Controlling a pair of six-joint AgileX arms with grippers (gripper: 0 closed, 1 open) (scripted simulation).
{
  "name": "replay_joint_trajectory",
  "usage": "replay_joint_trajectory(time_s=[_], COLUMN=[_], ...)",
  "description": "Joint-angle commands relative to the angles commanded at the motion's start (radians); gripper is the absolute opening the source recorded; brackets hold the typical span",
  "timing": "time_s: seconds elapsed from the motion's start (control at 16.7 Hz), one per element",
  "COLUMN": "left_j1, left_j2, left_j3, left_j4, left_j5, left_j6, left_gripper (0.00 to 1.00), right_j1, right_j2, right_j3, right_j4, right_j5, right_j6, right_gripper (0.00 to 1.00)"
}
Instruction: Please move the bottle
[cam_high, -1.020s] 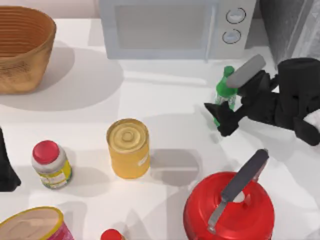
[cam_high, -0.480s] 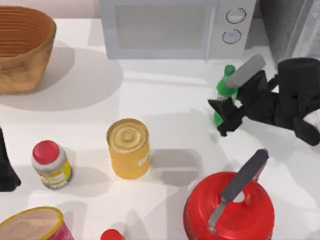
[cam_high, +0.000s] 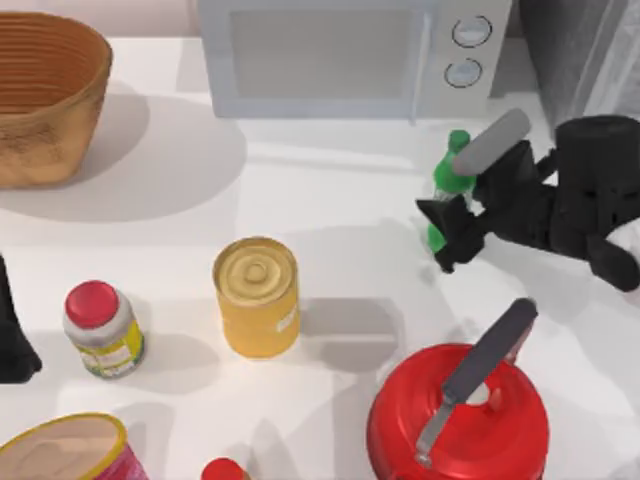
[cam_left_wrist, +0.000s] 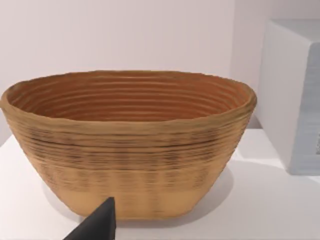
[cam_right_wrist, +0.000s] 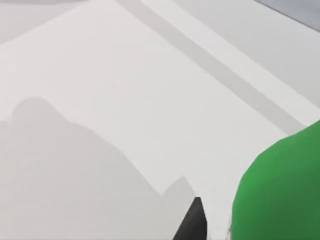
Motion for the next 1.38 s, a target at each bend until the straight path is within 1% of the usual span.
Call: replay_joint_trajectory(time_s=[0.12, 0.24, 0.36, 0.6, 0.78, 0.96, 1.2, 1.38], left_j1=[0.000, 0.000, 0.000, 0.000, 0.000, 0.000, 0.000, 0.000], left_j2=[0.000, 0.000, 0.000, 0.000, 0.000, 0.000, 0.000, 0.000], left_j3=[0.000, 0.000, 0.000, 0.000, 0.000, 0.000, 0.000, 0.000], left_j4=[0.000, 0.000, 0.000, 0.000, 0.000, 0.000, 0.000, 0.000], left_j5=[0.000, 0.000, 0.000, 0.000, 0.000, 0.000, 0.000, 0.000], left_j6=[0.000, 0.000, 0.000, 0.000, 0.000, 0.000, 0.000, 0.000], left_gripper=[1.00, 1.00, 1.00, 1.00, 1.00, 1.00, 1.00, 1.00], right_j1=[-0.035, -0.113, -0.232, -0.526, -0.669, -0.716, -0.711, -0.701], right_j2=[-0.023, -0.072, -0.141, -0.310, -0.414, -0.456, -0.447, -0.374], right_j3=[-0.022, -0.063, -0.117, -0.242, -0.329, -0.367, -0.364, -0.341], right_j4=[0.000, 0.000, 0.001, 0.006, 0.005, 0.003, 0.005, 0.062], right_j5=[-0.001, 0.002, 0.009, 0.026, 0.036, 0.040, 0.040, 0.052], right_j6=[0.002, 0.009, 0.018, 0.038, 0.046, 0.047, 0.048, 0.055], right_gripper=[0.00, 0.00, 0.00, 0.00, 0.00, 0.00, 0.00, 0.00])
